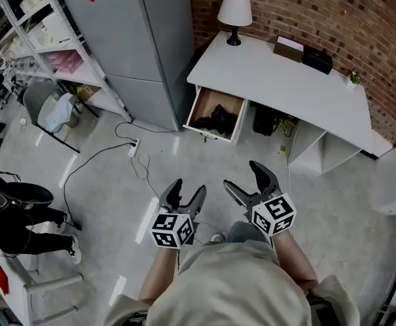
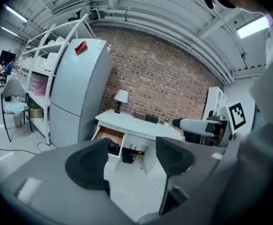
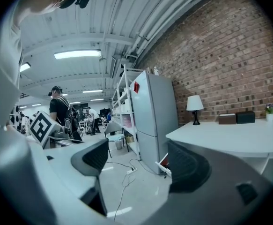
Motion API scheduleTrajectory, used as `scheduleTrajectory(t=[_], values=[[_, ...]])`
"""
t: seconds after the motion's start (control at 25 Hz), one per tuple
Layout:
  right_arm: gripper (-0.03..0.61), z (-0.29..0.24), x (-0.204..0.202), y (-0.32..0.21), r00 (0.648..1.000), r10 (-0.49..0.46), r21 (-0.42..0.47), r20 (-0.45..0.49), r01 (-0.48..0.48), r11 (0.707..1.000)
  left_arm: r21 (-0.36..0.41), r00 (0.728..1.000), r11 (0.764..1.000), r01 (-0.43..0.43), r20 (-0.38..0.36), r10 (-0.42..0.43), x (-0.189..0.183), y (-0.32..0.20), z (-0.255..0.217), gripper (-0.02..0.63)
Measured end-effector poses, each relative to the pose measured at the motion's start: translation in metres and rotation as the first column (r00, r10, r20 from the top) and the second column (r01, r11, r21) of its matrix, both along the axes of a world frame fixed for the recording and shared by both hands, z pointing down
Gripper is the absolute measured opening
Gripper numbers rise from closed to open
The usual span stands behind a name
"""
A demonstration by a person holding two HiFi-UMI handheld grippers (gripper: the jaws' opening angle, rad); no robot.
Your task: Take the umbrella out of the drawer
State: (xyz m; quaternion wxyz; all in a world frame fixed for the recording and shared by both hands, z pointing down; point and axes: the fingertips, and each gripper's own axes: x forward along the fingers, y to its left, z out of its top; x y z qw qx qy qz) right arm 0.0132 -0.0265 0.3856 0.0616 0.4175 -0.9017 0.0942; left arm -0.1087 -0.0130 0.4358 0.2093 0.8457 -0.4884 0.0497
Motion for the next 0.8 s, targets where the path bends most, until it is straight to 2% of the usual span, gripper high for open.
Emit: scheduleTrajectory(t=[0.32,0.8], values=[[0.376,0.017,0.01,-0.047,1.0,0.001,-0.03,-0.008,-0.001,1.0,-0.027,1.0,1.0,0.008,-0.001,-0.008,0.01,-0.044,0.014,0.305],[0.376,0.015,0.022,-0.183,0.996,-0.087,-0.013,-0.033,0.087,0.996,-0.037,0.997,0.997,0.074,0.017,-0.073,0.026,-0.171,0.023,0.305]])
